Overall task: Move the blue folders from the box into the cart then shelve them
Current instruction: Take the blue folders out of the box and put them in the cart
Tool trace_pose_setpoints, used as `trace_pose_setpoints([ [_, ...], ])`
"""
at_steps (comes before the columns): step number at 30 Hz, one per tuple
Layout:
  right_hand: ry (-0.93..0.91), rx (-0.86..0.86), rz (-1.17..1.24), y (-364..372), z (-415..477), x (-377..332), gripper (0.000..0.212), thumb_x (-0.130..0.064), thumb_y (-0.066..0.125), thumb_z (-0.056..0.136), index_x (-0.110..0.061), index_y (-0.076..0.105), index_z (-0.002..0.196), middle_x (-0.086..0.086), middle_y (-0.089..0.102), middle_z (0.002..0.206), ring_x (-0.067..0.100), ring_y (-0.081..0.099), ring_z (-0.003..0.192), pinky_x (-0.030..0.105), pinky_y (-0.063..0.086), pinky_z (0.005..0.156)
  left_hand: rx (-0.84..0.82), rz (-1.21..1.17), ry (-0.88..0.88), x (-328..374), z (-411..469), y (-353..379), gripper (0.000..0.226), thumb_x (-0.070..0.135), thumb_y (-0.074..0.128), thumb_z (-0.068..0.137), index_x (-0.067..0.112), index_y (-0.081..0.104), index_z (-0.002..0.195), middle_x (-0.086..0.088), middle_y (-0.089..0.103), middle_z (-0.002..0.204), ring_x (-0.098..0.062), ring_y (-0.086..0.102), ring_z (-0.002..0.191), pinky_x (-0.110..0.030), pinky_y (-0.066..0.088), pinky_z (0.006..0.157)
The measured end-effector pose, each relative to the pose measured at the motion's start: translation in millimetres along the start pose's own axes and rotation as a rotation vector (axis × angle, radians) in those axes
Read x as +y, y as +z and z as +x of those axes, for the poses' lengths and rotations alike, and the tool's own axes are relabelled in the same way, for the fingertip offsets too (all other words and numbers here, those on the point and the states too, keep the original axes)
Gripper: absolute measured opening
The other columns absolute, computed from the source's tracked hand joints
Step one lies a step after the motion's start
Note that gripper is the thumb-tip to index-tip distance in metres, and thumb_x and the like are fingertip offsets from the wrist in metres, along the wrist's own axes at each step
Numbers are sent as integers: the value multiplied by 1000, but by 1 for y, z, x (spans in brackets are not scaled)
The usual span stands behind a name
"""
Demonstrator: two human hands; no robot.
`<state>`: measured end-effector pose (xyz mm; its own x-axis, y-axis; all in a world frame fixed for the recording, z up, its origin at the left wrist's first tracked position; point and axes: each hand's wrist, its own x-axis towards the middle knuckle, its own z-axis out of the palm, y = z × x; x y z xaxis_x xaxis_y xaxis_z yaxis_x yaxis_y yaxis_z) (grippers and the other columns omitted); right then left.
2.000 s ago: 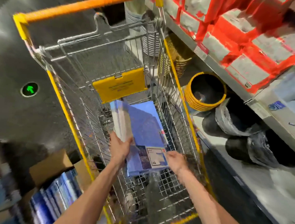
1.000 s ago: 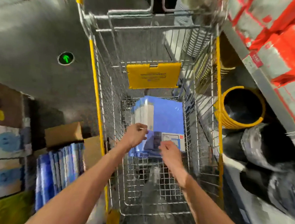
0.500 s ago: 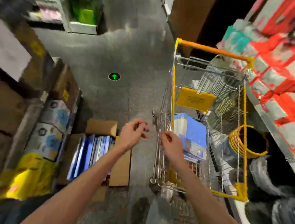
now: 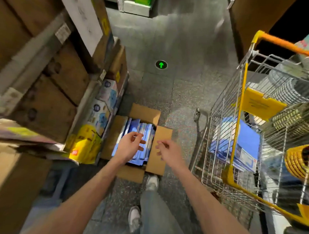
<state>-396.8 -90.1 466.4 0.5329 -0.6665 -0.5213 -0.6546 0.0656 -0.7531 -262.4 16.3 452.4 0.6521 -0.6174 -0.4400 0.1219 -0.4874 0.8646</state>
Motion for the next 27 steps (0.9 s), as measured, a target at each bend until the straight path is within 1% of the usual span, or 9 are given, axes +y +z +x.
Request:
trace_pose_setpoints([
  [2,31,-43,-14,15,15,1,20,-33,48,102,-22,61,112,-2,69,106,19,68,90,42,56,85,10,36,-55,-19,16,-13,23,28,52,104,11,65,111,-1,75,88,-17,73,67,-23,47,52],
  [5,75,-74,10,29,43,0,14,-28,47,103,-23,59,110,-1,68,107,13,67,80,36,54,79,29,51,-114,-37,45,-27,23,22,52,103,6,64,113,-6,75,87,-21,72,65,-29,54,58],
  [9,168,-121,50,49,95,-1,21,-33,45,104,-22,61,109,-3,70,104,8,62,72,34,51,72,62,108,-157,-56,88,-40,15,19,52,102,13,62,111,-9,75,91,-28,75,71,-48,62,71],
  [13,250,-131,107,72,138,-3,18,-29,45,103,-30,59,91,-6,71,97,19,68,81,36,51,73,45,269,-185,-70,132,-55,16,21,56,101,14,62,115,-7,74,99,-18,72,73,-30,60,62],
  [16,346,-183,163,98,175,2,22,-30,44,105,-17,62,103,-3,71,90,16,66,67,33,50,63,40,359,-212,-93,161,-72,28,31,60,97,16,62,121,-4,74,102,-21,72,88,-44,61,80],
  [18,412,-160,251,114,192,7,35,-28,42,107,0,61,114,3,66,81,11,61,51,24,46,50,36,433,-241,-100,171,-82,32,33,61,98,14,62,123,-4,73,106,-22,69,96,-41,57,88],
  [20,464,-125,339,130,207,14,40,-28,39,108,5,61,115,10,64,84,7,59,50,17,45,45,20,483,-258,-110,189,-89,33,34,61,98,12,62,123,-4,71,108,-22,67,100,-39,56,89],
  [23,486,-83,378,154,228,22,45,-43,40,105,-8,66,110,9,72,96,15,64,71,21,51,58,-5,512,-270,-142,223,-95,33,34,62,98,12,60,123,-5,70,107,-24,66,100,-37,54,86],
  [27,610,-6,494,195,278,43,51,-49,38,104,-8,67,113,8,72,101,22,63,75,31,50,61,-48,471,-369,-200,279,-84,40,37,63,97,17,52,129,2,64,110,-20,62,104,-29,46,84],
])
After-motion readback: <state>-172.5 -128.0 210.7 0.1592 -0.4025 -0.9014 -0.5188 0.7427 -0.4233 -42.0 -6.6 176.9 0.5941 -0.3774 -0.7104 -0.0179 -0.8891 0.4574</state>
